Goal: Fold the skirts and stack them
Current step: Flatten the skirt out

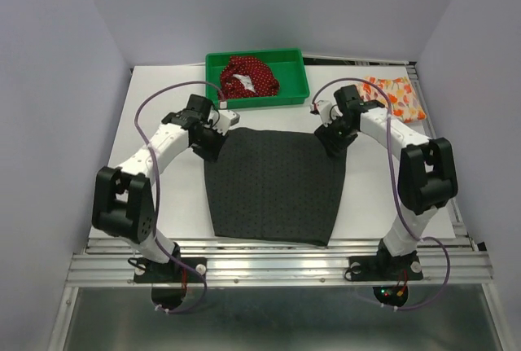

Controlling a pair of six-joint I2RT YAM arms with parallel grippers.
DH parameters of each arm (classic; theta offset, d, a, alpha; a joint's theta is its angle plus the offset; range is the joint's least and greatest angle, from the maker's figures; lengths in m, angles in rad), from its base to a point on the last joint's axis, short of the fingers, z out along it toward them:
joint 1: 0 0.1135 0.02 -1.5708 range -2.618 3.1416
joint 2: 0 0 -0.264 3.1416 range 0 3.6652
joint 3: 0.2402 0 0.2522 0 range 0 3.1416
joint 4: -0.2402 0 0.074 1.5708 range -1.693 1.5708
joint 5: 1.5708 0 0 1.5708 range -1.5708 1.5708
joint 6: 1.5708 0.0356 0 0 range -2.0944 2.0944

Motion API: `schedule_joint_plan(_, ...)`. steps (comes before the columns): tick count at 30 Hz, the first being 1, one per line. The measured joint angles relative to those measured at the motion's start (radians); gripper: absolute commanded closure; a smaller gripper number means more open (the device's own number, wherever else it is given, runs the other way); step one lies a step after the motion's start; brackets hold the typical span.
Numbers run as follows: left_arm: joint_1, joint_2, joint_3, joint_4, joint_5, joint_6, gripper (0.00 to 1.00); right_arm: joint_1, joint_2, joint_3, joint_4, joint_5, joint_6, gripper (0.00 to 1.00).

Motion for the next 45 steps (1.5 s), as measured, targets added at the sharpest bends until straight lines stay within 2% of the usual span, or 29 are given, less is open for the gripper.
schedule_joint_plan(5,0.044,0.138,-0.002,0.021,-0.042,-0.039,0.73,0.001,0.075,0.004,0.094,0.061,-0.013,0.41)
schedule_joint_plan(12,0.046,0.317,0.021,0.074,-0.046,-0.088,0.73,0.002,0.051,-0.161,0.155,0.108,-0.064,0.44)
schedule_joint_plan(16,0.05,0.424,0.159,0.061,-0.05,-0.106,0.73,0.032,-0.045,-0.272,0.154,0.114,-0.093,0.43)
schedule_joint_plan(21,0.041,0.601,0.425,0.034,-0.045,-0.108,0.73,0.129,-0.118,-0.348,0.08,0.09,-0.103,0.43)
schedule_joint_plan(25,0.006,0.733,0.633,0.031,-0.051,-0.09,0.7,0.24,-0.136,-0.349,0.008,0.002,-0.071,0.4)
schedule_joint_plan(29,-0.073,0.795,0.737,0.033,-0.055,-0.058,0.66,0.337,-0.154,-0.307,-0.058,-0.133,-0.025,0.39)
schedule_joint_plan(33,-0.163,0.801,0.754,0.035,-0.005,-0.036,0.62,0.36,-0.158,-0.172,-0.111,-0.256,0.024,0.4)
schedule_joint_plan(37,-0.201,0.74,0.673,0.063,0.03,-0.031,0.59,0.325,-0.168,-0.069,-0.087,-0.259,0.029,0.43)
schedule_joint_plan(40,-0.174,0.627,0.551,0.072,0.032,-0.038,0.57,0.25,-0.174,-0.061,-0.066,-0.244,0.027,0.44)
schedule_joint_plan(45,-0.077,0.43,0.446,0.083,0.041,-0.085,0.57,0.184,-0.14,-0.082,-0.012,-0.157,0.012,0.45)
